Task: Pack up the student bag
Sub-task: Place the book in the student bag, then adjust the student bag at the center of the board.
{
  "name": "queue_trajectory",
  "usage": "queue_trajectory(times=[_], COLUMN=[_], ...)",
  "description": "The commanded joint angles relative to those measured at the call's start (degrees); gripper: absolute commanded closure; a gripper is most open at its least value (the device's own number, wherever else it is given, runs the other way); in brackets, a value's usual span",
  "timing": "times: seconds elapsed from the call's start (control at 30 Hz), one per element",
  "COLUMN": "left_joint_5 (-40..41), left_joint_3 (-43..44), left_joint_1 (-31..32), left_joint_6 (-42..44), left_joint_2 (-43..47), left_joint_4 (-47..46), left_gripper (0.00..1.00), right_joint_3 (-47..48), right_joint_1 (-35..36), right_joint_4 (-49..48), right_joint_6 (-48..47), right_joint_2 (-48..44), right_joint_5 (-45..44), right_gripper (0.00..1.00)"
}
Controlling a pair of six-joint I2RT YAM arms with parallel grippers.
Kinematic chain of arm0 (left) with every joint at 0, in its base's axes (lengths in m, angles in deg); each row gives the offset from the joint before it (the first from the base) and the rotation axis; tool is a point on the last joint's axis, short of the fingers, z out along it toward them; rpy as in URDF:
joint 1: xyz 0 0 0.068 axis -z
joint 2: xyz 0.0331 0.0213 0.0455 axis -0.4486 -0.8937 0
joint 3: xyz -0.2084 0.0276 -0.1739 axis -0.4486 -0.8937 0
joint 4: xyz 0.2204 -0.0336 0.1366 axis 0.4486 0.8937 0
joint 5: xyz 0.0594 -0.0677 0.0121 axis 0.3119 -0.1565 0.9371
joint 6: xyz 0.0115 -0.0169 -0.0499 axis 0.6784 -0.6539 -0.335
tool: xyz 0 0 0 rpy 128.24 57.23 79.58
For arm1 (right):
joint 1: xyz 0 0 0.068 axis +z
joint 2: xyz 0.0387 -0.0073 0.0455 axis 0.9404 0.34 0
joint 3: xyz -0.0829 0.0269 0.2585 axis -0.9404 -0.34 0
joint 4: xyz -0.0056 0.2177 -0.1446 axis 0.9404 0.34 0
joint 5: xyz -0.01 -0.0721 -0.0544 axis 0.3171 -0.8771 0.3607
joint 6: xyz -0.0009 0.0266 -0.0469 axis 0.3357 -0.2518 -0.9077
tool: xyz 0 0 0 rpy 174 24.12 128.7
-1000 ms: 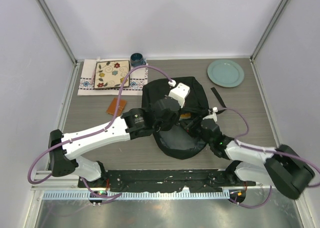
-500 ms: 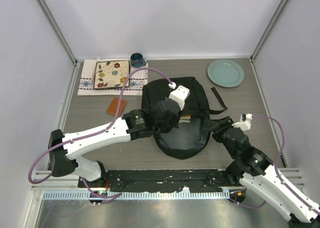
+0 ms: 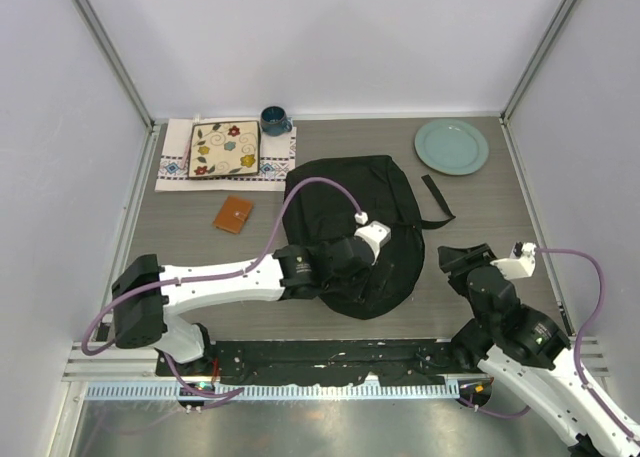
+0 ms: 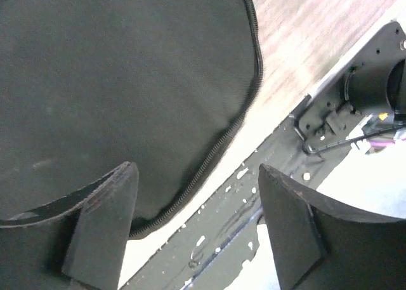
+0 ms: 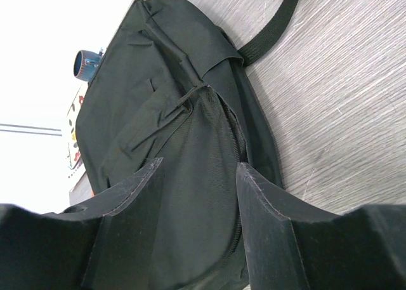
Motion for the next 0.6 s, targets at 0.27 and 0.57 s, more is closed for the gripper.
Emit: queue_trajectory(times=[0.27,0.57], left_joint_5=[14.4,20.7], left_joint_3=[2.1,-4.1], left_joint_1=[1.0,-8.5], left_joint_6=[1.2,-6.1], left_joint_2=[12.8,18.1], left_joint_4=[5.2,10.8], left_gripper=[0.00,0.00], right_joint_3=[-3.3,-4.7], right_joint_1=[0.2,0.2], right_joint_4=[-4.8,-9.1], right_joint_6=[0.5,0.2], right_joint_2=[3.5,12.1], right_joint_5=[3.7,13.9], right_gripper=[0.44,0.28])
